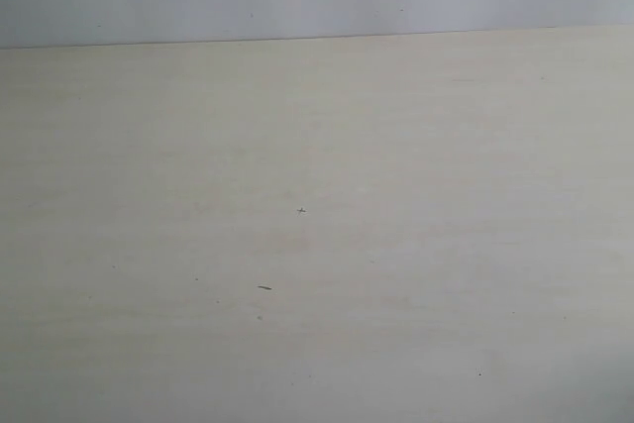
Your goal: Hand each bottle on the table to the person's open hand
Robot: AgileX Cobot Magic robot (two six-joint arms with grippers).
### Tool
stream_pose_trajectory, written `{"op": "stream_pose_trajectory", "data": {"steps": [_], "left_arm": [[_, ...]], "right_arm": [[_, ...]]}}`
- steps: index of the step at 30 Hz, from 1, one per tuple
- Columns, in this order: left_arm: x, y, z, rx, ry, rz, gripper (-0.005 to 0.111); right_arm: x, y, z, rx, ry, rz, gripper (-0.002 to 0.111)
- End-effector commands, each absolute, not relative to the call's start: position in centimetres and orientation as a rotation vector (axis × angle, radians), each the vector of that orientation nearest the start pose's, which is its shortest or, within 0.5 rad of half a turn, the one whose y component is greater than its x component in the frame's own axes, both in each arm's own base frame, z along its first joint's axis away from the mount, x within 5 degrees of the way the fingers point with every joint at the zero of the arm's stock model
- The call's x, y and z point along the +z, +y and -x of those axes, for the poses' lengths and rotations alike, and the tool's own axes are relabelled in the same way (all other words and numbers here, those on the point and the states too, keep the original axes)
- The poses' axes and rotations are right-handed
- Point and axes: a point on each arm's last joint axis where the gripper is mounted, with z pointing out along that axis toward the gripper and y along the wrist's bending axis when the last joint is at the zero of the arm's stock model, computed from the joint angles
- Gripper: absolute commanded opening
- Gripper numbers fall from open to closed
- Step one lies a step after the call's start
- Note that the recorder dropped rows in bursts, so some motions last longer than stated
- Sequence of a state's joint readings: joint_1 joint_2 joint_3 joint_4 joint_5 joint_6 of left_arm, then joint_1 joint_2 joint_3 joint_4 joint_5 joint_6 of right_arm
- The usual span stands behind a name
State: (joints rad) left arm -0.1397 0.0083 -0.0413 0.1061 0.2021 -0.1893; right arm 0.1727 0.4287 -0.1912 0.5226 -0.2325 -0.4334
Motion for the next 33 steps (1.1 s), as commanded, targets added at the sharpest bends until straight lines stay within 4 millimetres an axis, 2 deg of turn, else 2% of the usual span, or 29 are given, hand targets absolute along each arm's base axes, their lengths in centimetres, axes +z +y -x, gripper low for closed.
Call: {"op": "stream_pose_trajectory", "data": {"steps": [1, 9, 14, 33], "left_arm": [[20.4, -0.5, -5.4, -0.155, 1.684, -0.019, 0.001], [18.9, -0.3, -5.1, -0.125, 1.851, -0.013, 0.001], [18.0, -0.4, -5.2, -0.125, 1.862, -0.016, 0.001], [18.1, -0.4, -5.3, -0.118, 1.839, -0.021, 0.001]], "right_arm": [[26.5, 0.7, -10.0, 0.111, 1.513, -0.017, 0.0], [26.5, 0.7, -10.0, 0.109, 1.509, -0.019, 0.0], [26.5, 0.7, -10.0, 0.109, 1.509, -0.019, 0.0], [26.5, 0.7, -10.0, 0.11, 1.507, -0.019, 0.0]]}}
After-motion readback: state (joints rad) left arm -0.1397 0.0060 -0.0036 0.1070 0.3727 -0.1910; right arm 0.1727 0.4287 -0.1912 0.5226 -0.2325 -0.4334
